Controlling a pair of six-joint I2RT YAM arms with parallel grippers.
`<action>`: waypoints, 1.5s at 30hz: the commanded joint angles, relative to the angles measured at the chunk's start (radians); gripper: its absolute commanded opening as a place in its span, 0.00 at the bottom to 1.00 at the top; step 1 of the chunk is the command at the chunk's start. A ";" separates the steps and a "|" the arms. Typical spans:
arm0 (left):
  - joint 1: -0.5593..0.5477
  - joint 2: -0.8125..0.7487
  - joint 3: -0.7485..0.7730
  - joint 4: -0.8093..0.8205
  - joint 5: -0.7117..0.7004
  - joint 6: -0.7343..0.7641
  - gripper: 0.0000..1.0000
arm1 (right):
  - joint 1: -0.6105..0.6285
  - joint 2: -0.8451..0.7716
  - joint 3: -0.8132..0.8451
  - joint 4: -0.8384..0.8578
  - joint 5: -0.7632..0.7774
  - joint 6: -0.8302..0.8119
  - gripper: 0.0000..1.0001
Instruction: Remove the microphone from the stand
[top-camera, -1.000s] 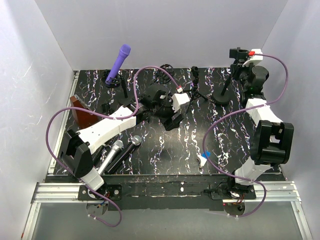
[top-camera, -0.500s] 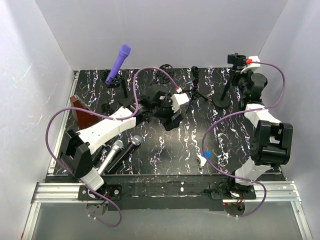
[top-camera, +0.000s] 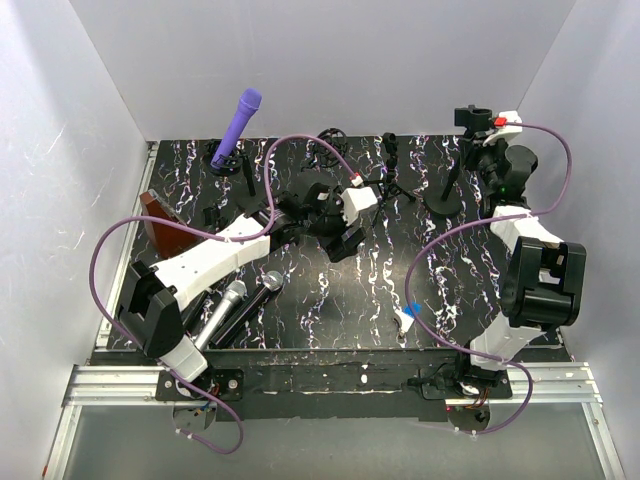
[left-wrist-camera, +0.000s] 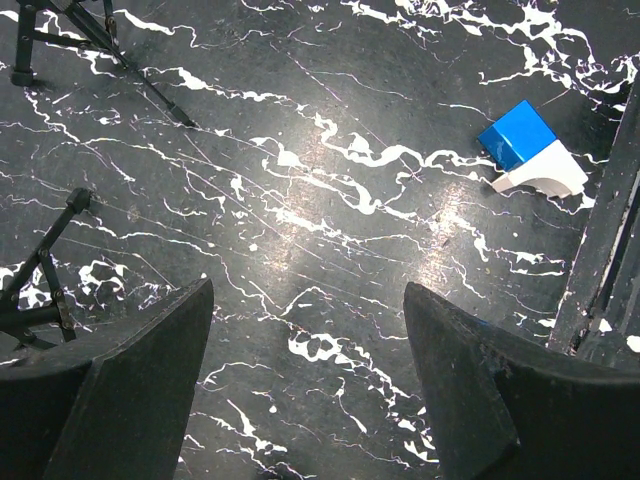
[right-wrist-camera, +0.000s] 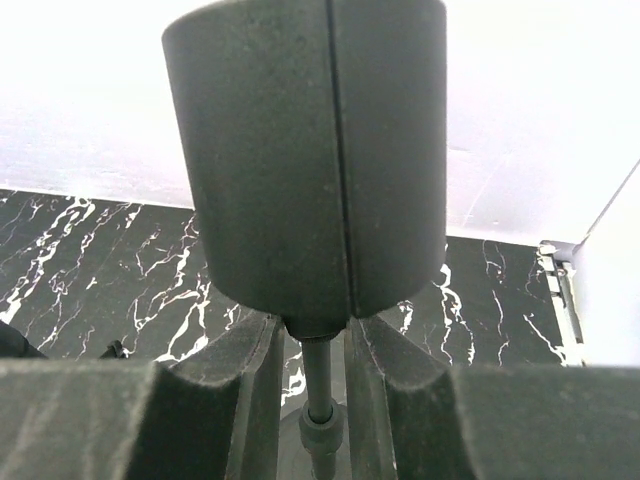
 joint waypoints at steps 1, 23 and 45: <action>0.006 -0.069 -0.009 0.000 -0.002 0.012 0.76 | -0.007 0.101 -0.006 -0.342 -0.052 0.009 0.01; 0.006 -0.098 -0.049 0.036 0.005 0.018 0.77 | -0.025 0.018 -0.100 -0.414 -0.041 -0.088 0.01; 0.006 -0.124 -0.068 0.081 0.019 -0.008 0.77 | -0.002 -0.309 -0.087 -0.443 -0.237 0.280 0.01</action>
